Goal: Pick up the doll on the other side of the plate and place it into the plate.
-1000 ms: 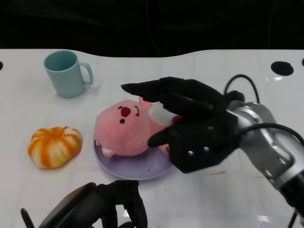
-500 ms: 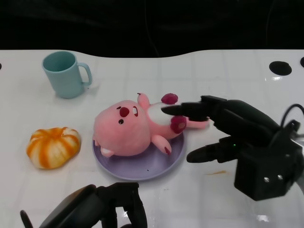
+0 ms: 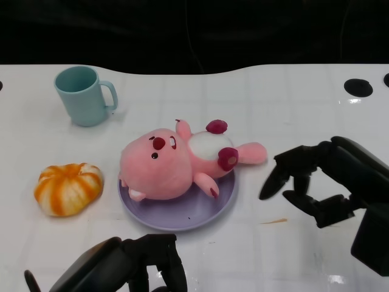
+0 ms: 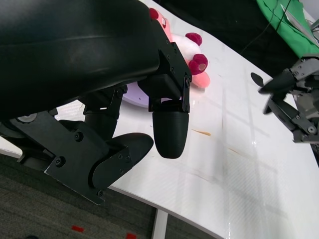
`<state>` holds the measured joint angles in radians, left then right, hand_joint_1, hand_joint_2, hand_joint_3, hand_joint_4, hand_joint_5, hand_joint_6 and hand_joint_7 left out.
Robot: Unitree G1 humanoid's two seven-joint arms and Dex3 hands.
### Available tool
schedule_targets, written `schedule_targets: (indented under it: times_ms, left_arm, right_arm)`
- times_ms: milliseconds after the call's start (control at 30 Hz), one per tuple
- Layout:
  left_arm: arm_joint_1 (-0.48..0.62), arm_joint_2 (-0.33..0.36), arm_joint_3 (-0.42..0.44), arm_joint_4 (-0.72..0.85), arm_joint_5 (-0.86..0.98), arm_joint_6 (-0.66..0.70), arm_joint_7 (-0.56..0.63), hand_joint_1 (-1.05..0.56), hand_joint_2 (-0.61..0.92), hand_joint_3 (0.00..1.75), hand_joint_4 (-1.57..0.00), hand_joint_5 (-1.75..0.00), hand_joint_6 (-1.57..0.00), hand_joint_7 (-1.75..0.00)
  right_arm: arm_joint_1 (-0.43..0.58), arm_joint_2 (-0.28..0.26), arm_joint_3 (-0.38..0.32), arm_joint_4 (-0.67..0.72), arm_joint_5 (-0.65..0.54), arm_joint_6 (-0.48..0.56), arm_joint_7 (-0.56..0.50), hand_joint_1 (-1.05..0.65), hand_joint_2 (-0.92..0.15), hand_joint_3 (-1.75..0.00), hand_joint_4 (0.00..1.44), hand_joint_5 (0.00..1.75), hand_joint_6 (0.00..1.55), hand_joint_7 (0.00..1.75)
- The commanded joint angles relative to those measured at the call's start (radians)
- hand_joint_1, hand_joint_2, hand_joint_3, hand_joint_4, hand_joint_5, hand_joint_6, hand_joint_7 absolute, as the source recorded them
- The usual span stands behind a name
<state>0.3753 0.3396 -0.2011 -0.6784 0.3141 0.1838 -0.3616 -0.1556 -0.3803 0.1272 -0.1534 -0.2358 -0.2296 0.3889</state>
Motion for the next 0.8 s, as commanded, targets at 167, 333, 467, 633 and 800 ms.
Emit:
schedule_targets:
  times_ms: [167, 333, 467, 633, 800]
  left_arm:
    - [-0.009, 0.016, 0.022, 0.004, -0.020, -0.002, -0.007, -0.14, 0.52, 1.16, -0.68, -1.71, -0.64, -1.47]
    - [-0.009, 0.024, 0.028, 0.012, -0.023, -0.010, -0.003, -0.16, 0.53, 1.15, -0.67, -1.71, -0.64, -1.46]
    - [-0.010, 0.029, 0.032, 0.022, -0.030, -0.017, -0.003, -0.16, 0.55, 1.14, -0.66, -1.71, -0.63, -1.45]
    - [-0.012, 0.030, 0.033, 0.039, -0.033, -0.031, 0.005, -0.16, 0.55, 1.13, -0.66, -1.71, -0.63, -1.44]
    - [-0.017, 0.031, 0.039, 0.060, -0.031, -0.051, 0.008, -0.15, 0.56, 1.12, -0.66, -1.70, -0.64, -1.44]
  right_arm:
    - [0.079, -0.045, -0.039, -0.129, 0.032, 0.079, 0.036, 0.01, -0.34, -1.37, 0.91, 1.74, 0.83, 1.41]
    - [0.128, -0.051, -0.029, -0.163, 0.009, 0.106, 0.035, 0.01, -0.33, -1.36, 0.89, 1.75, 0.79, 1.45]
    - [0.139, -0.045, -0.015, -0.125, -0.028, 0.091, 0.011, 0.03, -0.31, -1.35, 0.89, 1.75, 0.78, 1.48]
    - [0.122, -0.061, 0.005, -0.069, -0.086, 0.069, -0.005, 0.01, -0.32, -1.35, 0.89, 1.75, 0.77, 1.50]
    - [0.104, -0.073, 0.027, -0.046, -0.118, 0.088, 0.022, -0.05, -0.35, -1.31, 0.87, 1.75, 0.75, 1.52]
